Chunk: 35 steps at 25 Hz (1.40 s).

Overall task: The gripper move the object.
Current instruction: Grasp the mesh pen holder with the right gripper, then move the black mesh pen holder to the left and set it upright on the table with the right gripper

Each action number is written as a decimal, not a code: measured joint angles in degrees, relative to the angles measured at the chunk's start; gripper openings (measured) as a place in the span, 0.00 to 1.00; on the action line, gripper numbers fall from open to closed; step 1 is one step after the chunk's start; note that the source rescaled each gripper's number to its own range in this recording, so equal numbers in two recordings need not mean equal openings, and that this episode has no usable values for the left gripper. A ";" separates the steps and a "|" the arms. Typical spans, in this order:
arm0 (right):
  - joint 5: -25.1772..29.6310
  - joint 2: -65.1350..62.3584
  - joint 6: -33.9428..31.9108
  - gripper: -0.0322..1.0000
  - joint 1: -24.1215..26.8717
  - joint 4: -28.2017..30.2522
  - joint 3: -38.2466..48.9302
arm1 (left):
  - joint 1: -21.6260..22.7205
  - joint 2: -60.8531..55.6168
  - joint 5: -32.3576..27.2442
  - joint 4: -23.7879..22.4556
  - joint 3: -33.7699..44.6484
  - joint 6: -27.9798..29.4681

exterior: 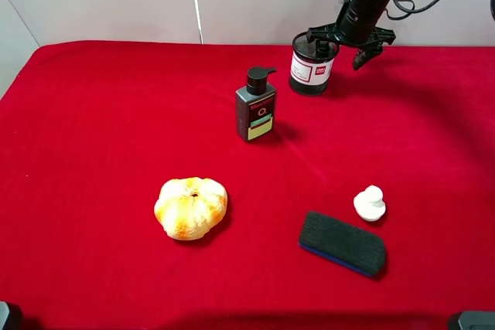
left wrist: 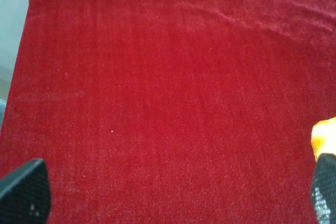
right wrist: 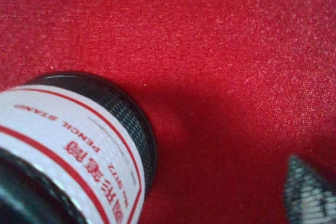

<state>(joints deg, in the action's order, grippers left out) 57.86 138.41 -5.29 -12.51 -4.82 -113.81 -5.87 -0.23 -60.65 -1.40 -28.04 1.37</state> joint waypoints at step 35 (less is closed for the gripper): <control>-1.45 0.00 0.00 0.03 0.00 -3.06 0.00 | 0.00 0.00 0.00 0.00 0.00 0.00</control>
<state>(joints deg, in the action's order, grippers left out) 56.41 138.41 -5.29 -12.51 -7.89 -113.81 -5.87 -0.23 -60.65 -1.40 -28.04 1.37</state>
